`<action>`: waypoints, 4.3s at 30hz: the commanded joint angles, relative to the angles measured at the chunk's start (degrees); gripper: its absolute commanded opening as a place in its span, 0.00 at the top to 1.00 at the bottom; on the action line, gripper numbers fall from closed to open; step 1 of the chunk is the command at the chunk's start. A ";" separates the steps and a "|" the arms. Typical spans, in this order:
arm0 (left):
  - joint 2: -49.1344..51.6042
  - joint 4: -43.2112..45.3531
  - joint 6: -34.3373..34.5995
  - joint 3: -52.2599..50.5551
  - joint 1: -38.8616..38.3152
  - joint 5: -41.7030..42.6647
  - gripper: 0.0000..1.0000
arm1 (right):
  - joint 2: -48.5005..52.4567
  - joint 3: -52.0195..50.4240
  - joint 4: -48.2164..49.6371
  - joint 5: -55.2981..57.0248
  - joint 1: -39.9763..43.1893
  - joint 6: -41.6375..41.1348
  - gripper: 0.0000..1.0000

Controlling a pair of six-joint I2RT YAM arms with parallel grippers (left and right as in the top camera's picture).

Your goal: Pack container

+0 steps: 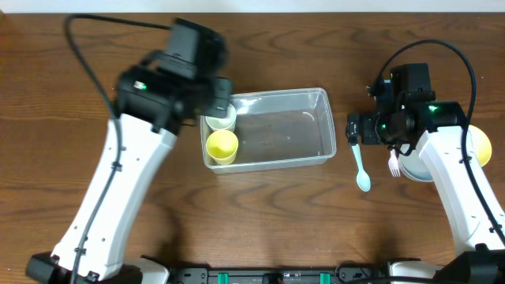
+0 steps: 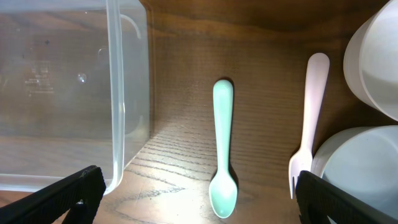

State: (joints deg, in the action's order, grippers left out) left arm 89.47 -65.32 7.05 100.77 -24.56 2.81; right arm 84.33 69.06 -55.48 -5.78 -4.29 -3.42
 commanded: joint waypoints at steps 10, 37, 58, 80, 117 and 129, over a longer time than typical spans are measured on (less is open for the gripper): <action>19.19 3.78 -8.90 -0.83 -10.03 -0.63 0.94 | 0.00 1.07 -0.04 -0.04 0.59 0.50 0.01; 30.62 6.97 -12.83 -0.46 -7.82 -2.86 0.52 | 0.00 1.07 -0.07 -0.04 0.59 0.52 0.01; 6.73 -9.35 -5.84 8.76 3.87 -5.42 0.21 | -0.11 6.43 -4.33 3.34 2.71 -2.75 0.01; 2.69 -1.16 -1.75 -4.66 29.38 4.31 0.18 | 25.77 28.50 -8.76 12.94 14.73 3.13 0.01; 2.69 0.94 -1.81 -10.29 29.35 4.31 0.18 | 39.78 28.37 -5.55 11.72 14.73 0.28 0.90; 2.69 0.90 -1.79 -10.29 29.35 4.31 0.18 | 39.78 28.37 -5.05 11.54 14.73 0.31 0.99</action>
State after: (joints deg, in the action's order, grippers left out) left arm 93.21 -64.20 4.71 90.80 4.67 7.14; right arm 123.81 97.41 -60.71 6.13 10.22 -2.79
